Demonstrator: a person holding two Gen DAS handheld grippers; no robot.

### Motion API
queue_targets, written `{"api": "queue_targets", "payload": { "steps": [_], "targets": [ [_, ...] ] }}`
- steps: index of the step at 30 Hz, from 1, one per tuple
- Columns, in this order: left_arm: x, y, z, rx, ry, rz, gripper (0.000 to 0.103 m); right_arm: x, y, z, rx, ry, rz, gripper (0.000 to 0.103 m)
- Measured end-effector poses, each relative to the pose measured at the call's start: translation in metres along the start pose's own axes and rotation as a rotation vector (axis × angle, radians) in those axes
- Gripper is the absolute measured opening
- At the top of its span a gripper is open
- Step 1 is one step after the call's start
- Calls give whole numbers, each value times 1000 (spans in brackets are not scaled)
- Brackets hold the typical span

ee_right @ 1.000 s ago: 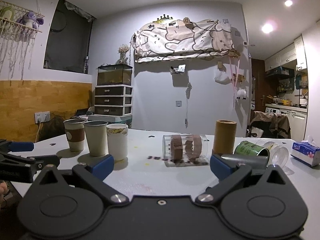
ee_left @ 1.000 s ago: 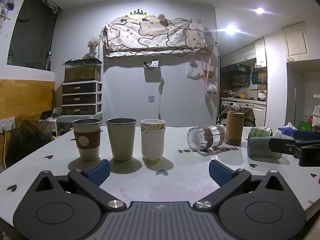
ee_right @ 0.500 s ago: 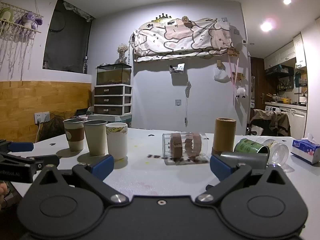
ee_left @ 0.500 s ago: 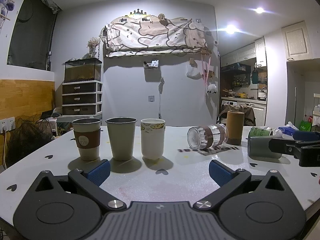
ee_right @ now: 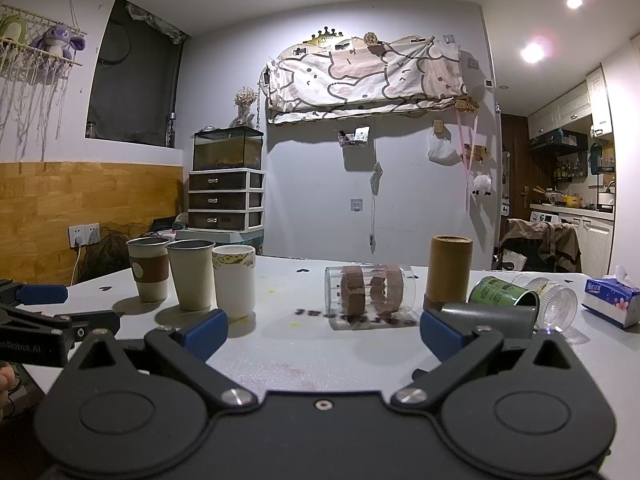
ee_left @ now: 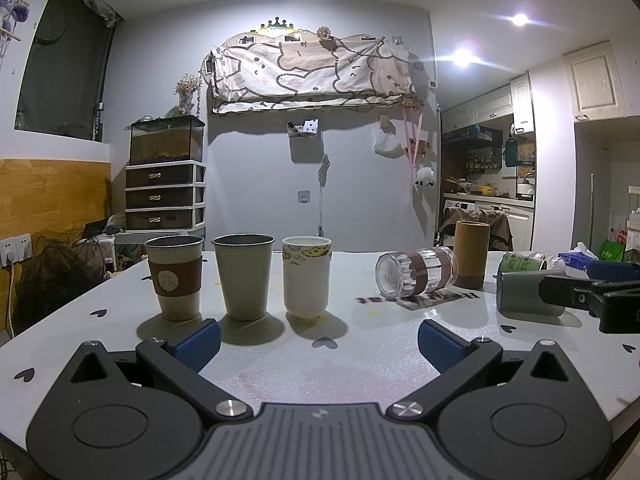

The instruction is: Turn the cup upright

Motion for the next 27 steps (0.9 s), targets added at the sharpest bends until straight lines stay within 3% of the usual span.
{"api": "queue_targets", "payload": {
  "steps": [27],
  "targets": [
    [1, 1, -2, 2, -5, -4, 103, 0, 0, 1, -1, -1, 0, 103]
  ]
}}
Point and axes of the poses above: each gripper's, at about its wrist camera, not at the fingertips, and x roughly against the way its jaws point, z to its right, y to its underside, the point moved 7 cm from there along -x, roughly the way its jaws point, and after that the axes turned 4 degrees about -z, right-handed, at the moved point
